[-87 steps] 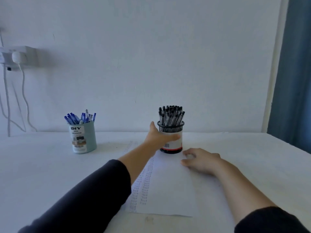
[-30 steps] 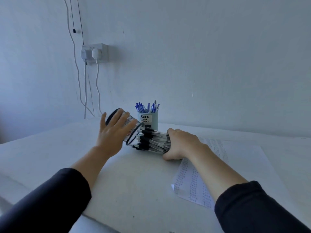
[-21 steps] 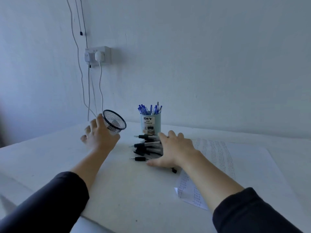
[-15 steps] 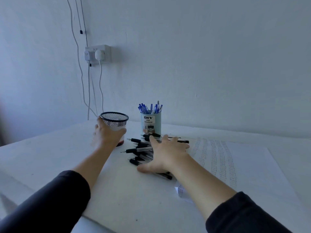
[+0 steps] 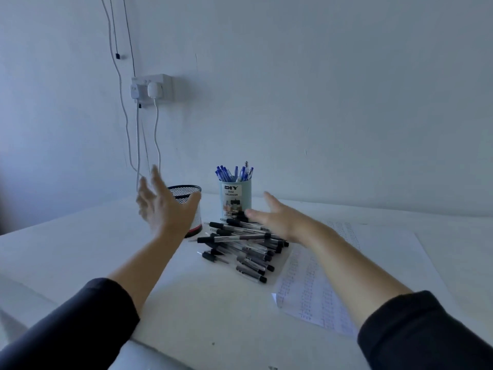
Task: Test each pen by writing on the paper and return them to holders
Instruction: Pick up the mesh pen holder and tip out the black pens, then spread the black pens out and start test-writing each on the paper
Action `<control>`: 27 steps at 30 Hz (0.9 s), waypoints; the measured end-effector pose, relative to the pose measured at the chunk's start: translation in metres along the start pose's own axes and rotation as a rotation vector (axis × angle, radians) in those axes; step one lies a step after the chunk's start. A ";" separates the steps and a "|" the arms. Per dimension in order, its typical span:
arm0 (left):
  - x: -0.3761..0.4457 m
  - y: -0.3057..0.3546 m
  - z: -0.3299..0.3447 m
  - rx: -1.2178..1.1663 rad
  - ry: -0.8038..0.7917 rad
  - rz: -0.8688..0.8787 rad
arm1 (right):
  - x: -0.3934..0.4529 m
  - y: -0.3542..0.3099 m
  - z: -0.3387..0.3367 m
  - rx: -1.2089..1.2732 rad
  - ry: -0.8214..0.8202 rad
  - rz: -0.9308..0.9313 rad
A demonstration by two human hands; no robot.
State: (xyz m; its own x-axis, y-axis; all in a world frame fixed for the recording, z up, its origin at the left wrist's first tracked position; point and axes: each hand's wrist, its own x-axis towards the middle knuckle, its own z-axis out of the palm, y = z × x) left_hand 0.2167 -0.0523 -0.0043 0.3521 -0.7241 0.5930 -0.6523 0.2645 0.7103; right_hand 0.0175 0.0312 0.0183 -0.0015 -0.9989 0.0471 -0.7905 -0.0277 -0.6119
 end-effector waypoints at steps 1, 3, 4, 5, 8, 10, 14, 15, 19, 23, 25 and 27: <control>-0.006 0.011 -0.003 0.040 0.020 0.138 | -0.002 0.008 -0.011 0.021 0.009 0.013; -0.023 0.033 -0.005 0.189 -0.093 0.352 | -0.011 0.028 -0.032 -0.055 -0.009 0.065; -0.036 0.044 -0.002 0.302 -0.221 0.411 | -0.017 0.041 -0.041 -0.114 -0.024 0.102; -0.049 0.053 0.004 0.417 -0.374 0.437 | -0.024 0.053 -0.050 -0.165 -0.040 0.134; -0.085 0.070 0.023 0.599 -0.743 0.384 | -0.049 0.089 -0.066 -0.222 -0.063 0.183; -0.093 0.073 0.033 0.624 -0.811 0.361 | -0.064 0.109 -0.072 -0.202 -0.084 0.206; -0.092 0.077 0.044 0.655 -0.807 0.396 | -0.078 0.134 -0.076 -0.267 -0.112 0.299; -0.091 0.080 0.047 0.656 -0.816 0.389 | -0.080 0.135 -0.077 -0.321 -0.093 0.325; -0.080 0.091 0.065 0.665 -0.876 0.300 | -0.080 0.127 -0.071 -0.505 -0.024 0.387; -0.080 0.101 0.079 0.746 -0.866 0.205 | -0.081 0.126 -0.068 -0.546 0.009 0.383; -0.085 0.107 0.081 0.764 -0.818 0.183 | -0.080 0.126 -0.069 -0.563 0.015 0.385; -0.088 0.107 0.082 0.764 -0.804 0.187 | -0.081 0.126 -0.070 -0.574 0.021 0.394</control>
State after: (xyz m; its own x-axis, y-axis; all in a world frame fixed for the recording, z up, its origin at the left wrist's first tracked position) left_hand 0.0603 -0.0126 -0.0114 -0.1492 -0.9874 0.0526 -0.9870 0.1520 0.0530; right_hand -0.1250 0.1112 -0.0069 -0.3623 -0.9291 -0.0737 -0.9273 0.3673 -0.0721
